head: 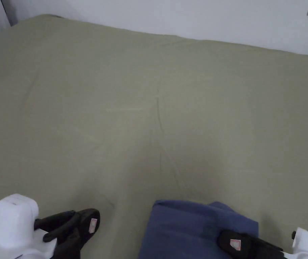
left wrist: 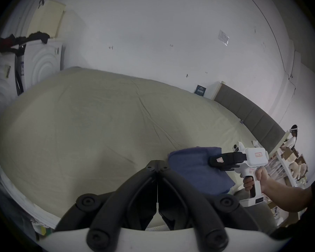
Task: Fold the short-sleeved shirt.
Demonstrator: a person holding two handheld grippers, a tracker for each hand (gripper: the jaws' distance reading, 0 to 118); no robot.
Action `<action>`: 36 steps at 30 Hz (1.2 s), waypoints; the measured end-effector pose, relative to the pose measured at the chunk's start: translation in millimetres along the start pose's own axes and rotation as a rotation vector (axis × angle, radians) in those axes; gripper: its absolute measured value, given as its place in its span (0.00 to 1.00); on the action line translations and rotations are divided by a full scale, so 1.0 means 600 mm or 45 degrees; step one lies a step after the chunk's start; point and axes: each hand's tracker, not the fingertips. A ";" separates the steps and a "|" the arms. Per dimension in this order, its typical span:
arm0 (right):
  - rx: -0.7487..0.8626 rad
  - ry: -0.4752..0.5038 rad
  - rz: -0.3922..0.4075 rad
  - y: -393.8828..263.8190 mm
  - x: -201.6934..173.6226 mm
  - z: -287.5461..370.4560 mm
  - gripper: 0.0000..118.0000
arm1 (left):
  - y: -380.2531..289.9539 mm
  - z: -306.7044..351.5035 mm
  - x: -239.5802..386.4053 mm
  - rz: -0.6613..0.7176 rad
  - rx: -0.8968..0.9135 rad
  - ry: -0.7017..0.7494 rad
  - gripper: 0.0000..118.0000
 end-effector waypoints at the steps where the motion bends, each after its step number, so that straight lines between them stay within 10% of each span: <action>1: -0.002 -0.009 0.003 -0.003 0.001 0.002 0.00 | 0.001 -0.008 -0.006 0.044 -0.021 -0.036 0.00; 5: 0.012 -0.008 0.001 -0.006 0.005 0.005 0.00 | 0.003 -0.052 -0.031 0.169 -0.161 -0.182 0.10; 9: 0.024 0.000 -0.004 -0.008 0.006 0.005 0.00 | 0.007 -0.109 -0.054 0.299 -0.371 -0.300 1.00; 15: 0.023 -0.002 0.012 -0.007 0.002 0.004 0.00 | -0.034 -0.195 -0.098 0.747 -0.412 -0.607 1.00; 36: 0.047 0.010 0.003 -0.007 0.011 0.003 0.00 | -0.044 -0.319 -0.030 0.772 -0.594 -0.795 1.00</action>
